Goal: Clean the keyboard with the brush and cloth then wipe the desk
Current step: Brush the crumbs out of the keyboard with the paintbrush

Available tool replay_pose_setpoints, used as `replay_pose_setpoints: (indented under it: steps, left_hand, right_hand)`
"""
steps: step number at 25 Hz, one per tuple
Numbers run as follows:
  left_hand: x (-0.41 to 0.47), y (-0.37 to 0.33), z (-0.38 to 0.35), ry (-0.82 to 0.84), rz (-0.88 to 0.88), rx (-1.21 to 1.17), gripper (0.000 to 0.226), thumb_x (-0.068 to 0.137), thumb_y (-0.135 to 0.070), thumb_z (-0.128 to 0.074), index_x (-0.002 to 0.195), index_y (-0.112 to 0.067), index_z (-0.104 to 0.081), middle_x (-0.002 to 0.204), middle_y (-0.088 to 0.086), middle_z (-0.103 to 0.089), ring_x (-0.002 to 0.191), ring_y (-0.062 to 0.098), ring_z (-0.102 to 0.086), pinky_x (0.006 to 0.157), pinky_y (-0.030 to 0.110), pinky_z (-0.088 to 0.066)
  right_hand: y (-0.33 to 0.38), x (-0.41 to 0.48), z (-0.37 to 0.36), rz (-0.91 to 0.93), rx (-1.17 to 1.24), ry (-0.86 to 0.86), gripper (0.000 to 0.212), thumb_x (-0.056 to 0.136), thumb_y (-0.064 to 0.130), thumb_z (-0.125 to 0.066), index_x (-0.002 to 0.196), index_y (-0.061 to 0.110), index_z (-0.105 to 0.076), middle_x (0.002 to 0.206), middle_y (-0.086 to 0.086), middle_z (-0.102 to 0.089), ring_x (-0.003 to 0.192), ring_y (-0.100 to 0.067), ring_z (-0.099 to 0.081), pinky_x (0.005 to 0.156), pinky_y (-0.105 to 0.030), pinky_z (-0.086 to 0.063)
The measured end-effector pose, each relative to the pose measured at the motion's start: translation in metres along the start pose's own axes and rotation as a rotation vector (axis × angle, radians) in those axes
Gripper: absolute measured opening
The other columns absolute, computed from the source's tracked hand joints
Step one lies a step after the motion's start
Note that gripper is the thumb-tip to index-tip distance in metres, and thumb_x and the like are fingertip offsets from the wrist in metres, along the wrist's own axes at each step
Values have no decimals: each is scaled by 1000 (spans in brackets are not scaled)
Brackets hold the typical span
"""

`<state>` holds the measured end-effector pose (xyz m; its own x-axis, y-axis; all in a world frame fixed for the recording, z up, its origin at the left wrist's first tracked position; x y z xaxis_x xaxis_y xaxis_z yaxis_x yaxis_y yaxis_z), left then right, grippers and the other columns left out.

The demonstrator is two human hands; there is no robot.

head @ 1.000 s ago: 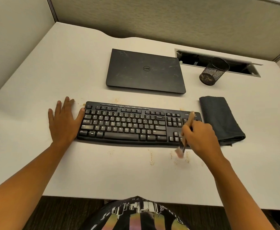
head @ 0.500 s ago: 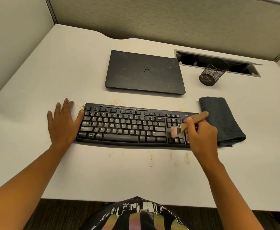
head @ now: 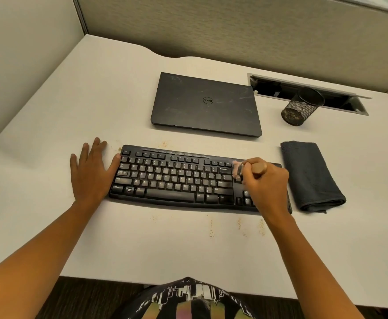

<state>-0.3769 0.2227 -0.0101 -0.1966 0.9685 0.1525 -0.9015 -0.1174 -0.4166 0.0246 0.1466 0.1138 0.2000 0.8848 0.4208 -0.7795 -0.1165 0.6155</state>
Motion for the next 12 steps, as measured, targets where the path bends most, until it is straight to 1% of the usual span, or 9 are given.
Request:
replay_pose_setpoints:
  steps: [2,3,4,5,7,8,10,12]
  left_hand:
    - [0,1,0,-1,3,2,57,100,-53,-37,146,-19,-39,159,0,-29,149,23,-17,120,46,-5]
    - [0,1,0,0,2,-1,57,100,-53,-37,146,-19,-39,159,0,-29,149,23,-17,120,46,-4]
    - [0,1,0,3,2,-4,57,100,-53,-37,146,-19,-39,159,0,-29,149,23,-17,120,46,-4]
    - [0,0,0,6,2,-6,57,100,-52,-37,146,-19,-39,159,0,-29,149,23,-18,120,46,-5]
    - [1,0,0,4,1,-3,56,100,-52,-38,145,-19,-40,159,0,-30,149,23,-18,120,47,-6]
    - [1,0,0,2,3,0,56,100,-51,-38,145,-18,-40,159,0,-30,149,23,-18,120,47,-6]
    - [1,0,0,0,6,5,56,100,-51,-38,145,-18,-40,159,0,-30,149,23,-18,120,46,-6]
    - [1,0,0,-1,8,4,56,100,-51,-39,145,-18,-40,159,0,-30,149,23,-18,120,46,-6]
  right_hand:
    - [3,-4,-9,64,-36,-27,12,89,2,-62,92,4,-74,75,9,-66,57,6,-56,59,1,-41]
    - [2,-3,-12,81,-47,-43,15,88,2,-63,100,3,-73,82,7,-67,64,5,-56,64,2,-41]
    - [2,-3,-12,97,-51,-62,18,88,2,-63,104,1,-72,86,5,-68,70,2,-58,67,1,-41]
    - [2,-4,-10,112,-53,-83,20,88,2,-63,106,0,-71,87,0,-71,70,-3,-59,68,0,-42]
    - [3,-14,-2,148,-62,-112,20,88,3,-61,104,-3,-70,84,-9,-73,66,-9,-62,63,-3,-44]
    - [3,-22,-1,176,-70,-97,21,90,6,-58,103,-4,-71,82,-10,-72,63,-10,-62,61,-4,-45]
    - [6,-40,-8,236,-87,-14,27,92,13,-52,105,-3,-70,79,-9,-71,60,-10,-61,59,-8,-47]
    - [7,-46,-23,271,-111,69,32,94,16,-48,112,-2,-67,79,-7,-69,62,-11,-60,59,-15,-52]
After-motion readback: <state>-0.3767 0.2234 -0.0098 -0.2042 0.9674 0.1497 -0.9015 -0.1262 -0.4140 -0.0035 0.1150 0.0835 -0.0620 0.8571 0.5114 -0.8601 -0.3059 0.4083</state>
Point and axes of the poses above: each hand's wrist, its own x-axis towards the middle knuckle, its own z-axis out of the back of the hand, y = z × x, the point moved 10 cm from there along x, towards the middle knuckle
